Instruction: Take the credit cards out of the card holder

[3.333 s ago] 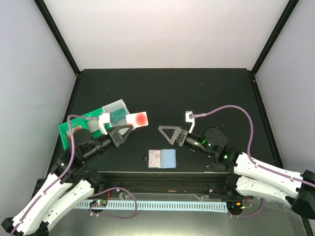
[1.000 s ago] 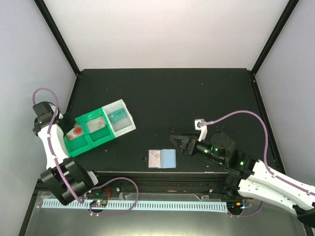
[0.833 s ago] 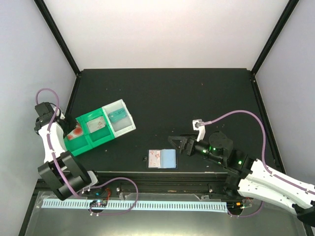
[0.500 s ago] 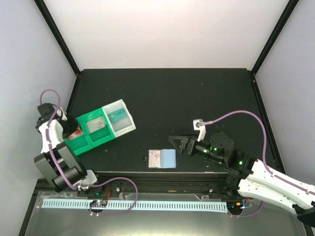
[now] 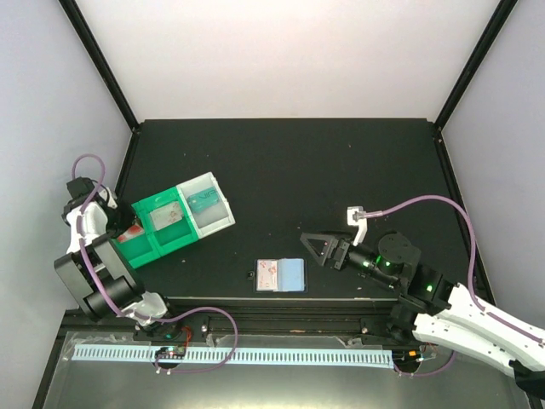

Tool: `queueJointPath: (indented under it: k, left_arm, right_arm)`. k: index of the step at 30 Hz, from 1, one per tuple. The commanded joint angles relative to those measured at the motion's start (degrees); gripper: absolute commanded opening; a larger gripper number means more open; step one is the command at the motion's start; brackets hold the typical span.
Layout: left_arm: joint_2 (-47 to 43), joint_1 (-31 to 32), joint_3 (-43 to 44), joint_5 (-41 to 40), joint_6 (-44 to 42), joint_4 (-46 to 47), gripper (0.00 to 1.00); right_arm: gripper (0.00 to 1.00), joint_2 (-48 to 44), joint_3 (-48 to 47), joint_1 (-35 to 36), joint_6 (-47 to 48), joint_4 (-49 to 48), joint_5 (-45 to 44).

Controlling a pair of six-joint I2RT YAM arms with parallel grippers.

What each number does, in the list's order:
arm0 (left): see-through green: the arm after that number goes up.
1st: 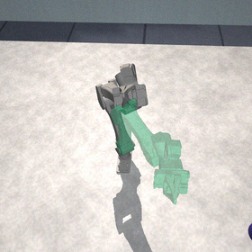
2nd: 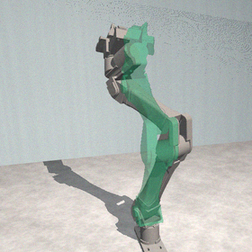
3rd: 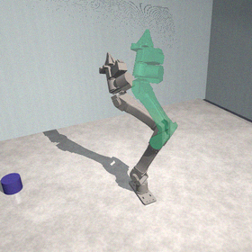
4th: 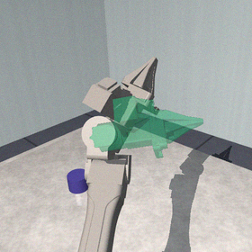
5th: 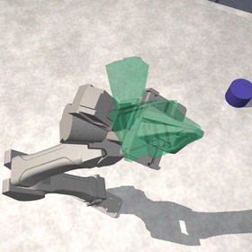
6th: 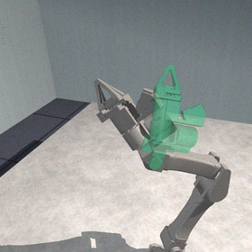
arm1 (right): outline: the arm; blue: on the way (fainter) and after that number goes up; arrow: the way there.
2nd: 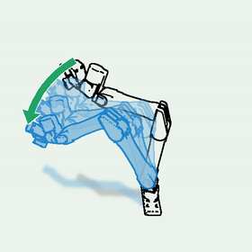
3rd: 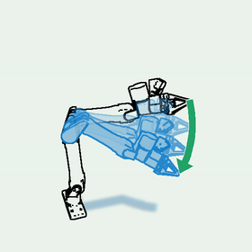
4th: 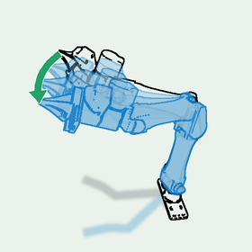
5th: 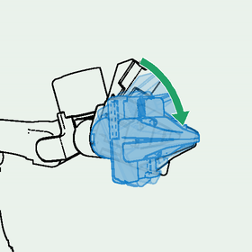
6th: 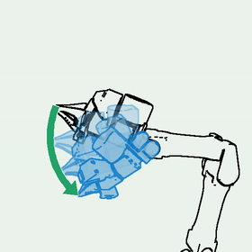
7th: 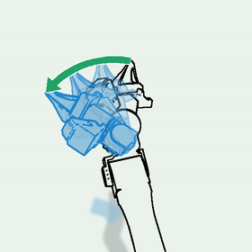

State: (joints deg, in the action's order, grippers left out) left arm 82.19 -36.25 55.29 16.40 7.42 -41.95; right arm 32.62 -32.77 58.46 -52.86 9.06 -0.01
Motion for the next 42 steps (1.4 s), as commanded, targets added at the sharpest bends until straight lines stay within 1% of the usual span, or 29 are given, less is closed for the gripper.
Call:
queueJointPath:
  k: [1,6,8,10,12,16,19,24,27,30,31,32,33,34,35,36,40,42]
  left_arm:
    - [1.08,1.31,4.15,-2.09,-0.68,0.76,0.06]
    - [3.65,2.65,6.76,-7.27,-0.58,-0.68,0.08]
    - [4.29,3.16,7.46,-12.60,-0.21,-1.54,0.12]
    - [4.47,3.29,8.23,-15.05,0.23,-2.15,0.14]
    - [3.96,3.57,8.32,-15.81,0.61,-1.85,0.16]
    - [3.00,3.71,8.07,-16.89,1.13,-1.63,0.24]
    - [2.54,3.73,8.16,-17.97,1.80,-1.97,0.27]
    - [0.69,3.72,8.34,-17.81,3.19,-2.26,0.34]
    - [-2.87,3.96,7.80,-14.46,3.78,-1.98,0.40]
    - [-7.31,4.38,6.99,-10.27,4.65,-1.69,0.51]
    - [-8.28,4.43,6.82,-7.74,4.86,-1.48,0.58]
    - [-10.33,4.41,6.73,-5.74,4.88,-1.15,0.69]
    - [-11.59,4.57,6.59,-3.47,5.54,-0.91,0.75]
    - [-12.63,4.80,5.84,0.52,6.00,0.17,0.81]
    - [-13.57,5.08,4.64,4.90,5.80,1.85,0.95]
    - [-14.35,5.59,3.60,7.39,6.04,2.72,0.99]
    - [-15.37,7.26,1.49,11.98,6.13,2.97,0.99]
    - [-15.43,9.10,0.76,13.64,6.57,2.45,0.99]
  right_arm:
    - [1.00,-1.89,-0.54,-0.01,0.74,0.45,-2.70]
    - [1.00,-2.99,-1.68,-0.03,1.84,1.69,-3.60]
    - [1.00,-3.38,-2.12,-0.02,2.60,2.71,-3.83]
    - [1.00,-3.77,-2.66,-0.05,3.29,3.96,-4.65]
    - [1.00,-4.41,-3.05,-0.02,3.89,4.93,-5.30]
    - [1.00,-6.02,-3.27,-0.01,4.03,5.72,-5.90]
    - [1.00,-6.93,-2.82,-0.01,3.58,5.97,-6.29]
    - [1.00,-7.73,-1.66,-0.01,2.80,5.85,-5.90]
    - [1.00,-7.54,-0.25,-0.03,2.54,5.75,-6.19]
    - [1.00,-6.84,0.66,-0.01,2.70,6.33,-6.92]
    - [1.00,-6.60,0.81,-0.05,2.74,6.59,-7.13]
    - [1.00,-6.48,0.99,-0.01,2.86,6.80,-7.44]
    - [1.00,-6.29,1.10,-0.01,2.93,6.97,-7.69]
    - [1.00,-6.15,1.25,-0.05,2.82,6.94,-7.91]
    - [1.00,-6.04,1.45,-0.01,2.73,6.94,-8.02]
    - [1.00,-5.89,1.62,-0.02,2.48,7.05,-8.26]
    - [1.00,-5.45,1.71,-0.04,2.88,7.64,-8.66]
    - [1.00,-5.03,1.43,-0.05,3.59,8.63,-9.49]
